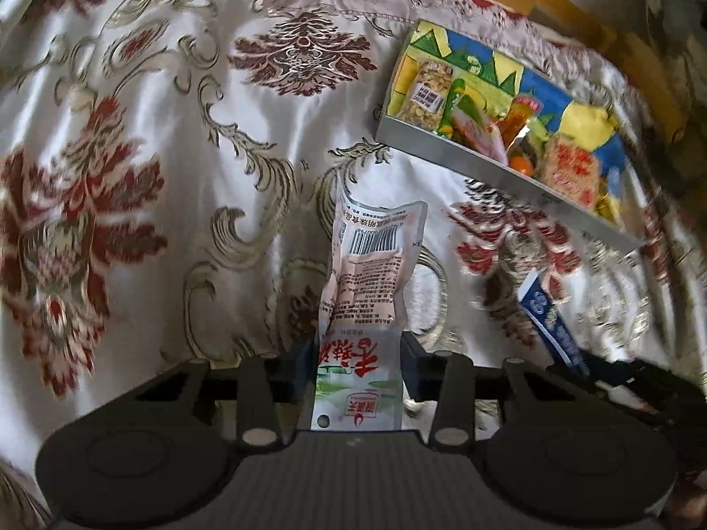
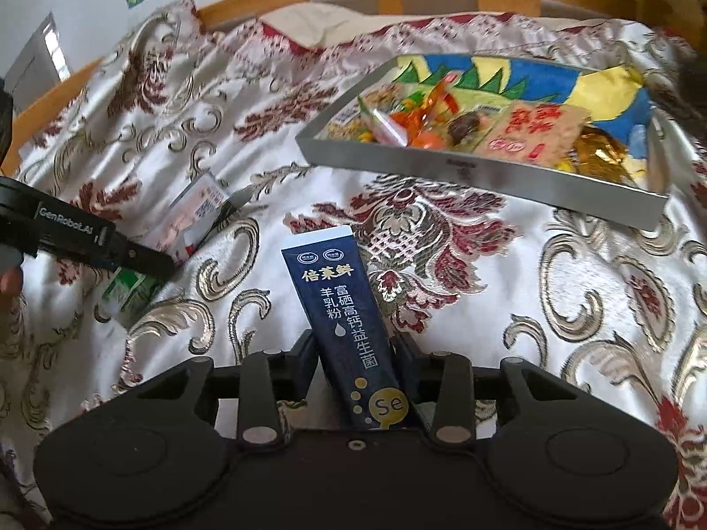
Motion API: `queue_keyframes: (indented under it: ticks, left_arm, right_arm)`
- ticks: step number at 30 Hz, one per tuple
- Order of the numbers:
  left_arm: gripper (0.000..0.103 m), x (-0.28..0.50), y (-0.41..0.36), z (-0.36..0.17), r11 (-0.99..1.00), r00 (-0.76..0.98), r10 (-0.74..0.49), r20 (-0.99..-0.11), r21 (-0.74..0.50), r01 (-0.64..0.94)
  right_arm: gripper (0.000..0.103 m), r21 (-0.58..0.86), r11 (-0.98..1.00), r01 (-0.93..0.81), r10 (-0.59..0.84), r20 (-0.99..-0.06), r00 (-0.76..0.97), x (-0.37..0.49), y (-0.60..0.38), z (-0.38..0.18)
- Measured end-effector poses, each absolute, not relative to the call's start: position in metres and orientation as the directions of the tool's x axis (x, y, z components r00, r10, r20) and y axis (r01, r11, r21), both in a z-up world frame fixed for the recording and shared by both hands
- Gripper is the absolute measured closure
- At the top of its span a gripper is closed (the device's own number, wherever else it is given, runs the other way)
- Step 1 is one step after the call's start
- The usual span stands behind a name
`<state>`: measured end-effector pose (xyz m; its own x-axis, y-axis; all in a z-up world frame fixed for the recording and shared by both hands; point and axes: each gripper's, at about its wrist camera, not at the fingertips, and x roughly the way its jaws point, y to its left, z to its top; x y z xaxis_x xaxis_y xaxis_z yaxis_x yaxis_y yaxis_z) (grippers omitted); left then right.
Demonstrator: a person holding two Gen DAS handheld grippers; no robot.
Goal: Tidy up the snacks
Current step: 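Carry both items over the dinosaur tray and open both tools to drop them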
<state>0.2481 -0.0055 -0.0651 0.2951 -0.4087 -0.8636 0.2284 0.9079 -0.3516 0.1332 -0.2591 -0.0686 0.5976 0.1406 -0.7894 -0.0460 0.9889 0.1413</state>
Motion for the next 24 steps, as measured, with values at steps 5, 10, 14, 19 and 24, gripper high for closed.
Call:
queue_keyframes:
  ticks: [5,10,14,19,24]
  left_arm:
    - [0.059,0.227,-0.013,-0.047,0.873,0.337,-0.476,-0.812,-0.389,0.295]
    - [0.059,0.217,-0.028,-0.031,0.854,0.411,-0.509,-0.757,-0.385,0.349]
    - [0.059,0.217,-0.045,-0.02,0.859,0.488,-0.502,-0.714,-0.35,0.373]
    - [0.059,0.24,-0.075,-0.015,0.842,0.508,-0.537,-0.673,-0.392,0.371]
    - [0.059,0.279,-0.125,-0.007,0.809,0.522,-0.587,-0.619,-0.433,0.397]
  right_arm:
    - [0.063,0.105,0.992,-0.071,0.127,-0.762,0.635,0.128,-0.251,-0.06]
    - [0.063,0.11,0.993,-0.048,0.112,-0.699,0.706,0.125,-0.259,-0.044]
    - [0.063,0.109,0.994,-0.012,0.079,-0.638,0.766,0.13,-0.271,-0.032]
    - [0.063,0.086,0.996,0.033,0.021,-0.561,0.828,0.149,-0.295,-0.024]
    - [0.063,0.142,0.975,0.168,-0.07,-0.522,0.85,0.174,-0.344,-0.021]
